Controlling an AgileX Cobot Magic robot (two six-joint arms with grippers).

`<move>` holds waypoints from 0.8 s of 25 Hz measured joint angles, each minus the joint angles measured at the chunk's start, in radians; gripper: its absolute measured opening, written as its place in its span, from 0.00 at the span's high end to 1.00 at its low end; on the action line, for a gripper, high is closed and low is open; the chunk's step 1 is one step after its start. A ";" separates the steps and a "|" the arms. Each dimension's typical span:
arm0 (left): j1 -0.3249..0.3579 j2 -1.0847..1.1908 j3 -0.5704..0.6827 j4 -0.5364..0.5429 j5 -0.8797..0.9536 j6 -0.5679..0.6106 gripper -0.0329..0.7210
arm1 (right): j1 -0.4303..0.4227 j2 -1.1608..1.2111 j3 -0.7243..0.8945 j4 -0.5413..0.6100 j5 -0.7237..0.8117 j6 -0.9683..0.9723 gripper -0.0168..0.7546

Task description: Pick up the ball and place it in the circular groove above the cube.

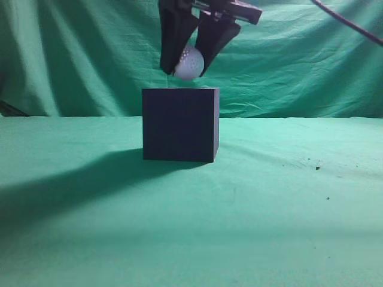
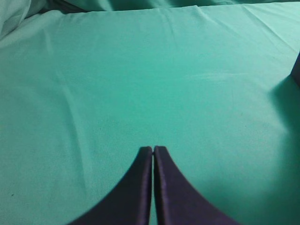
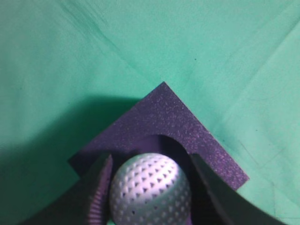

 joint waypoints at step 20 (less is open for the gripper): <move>0.000 0.000 0.000 0.000 0.000 0.000 0.96 | 0.000 -0.174 -0.103 -0.048 0.207 0.077 0.86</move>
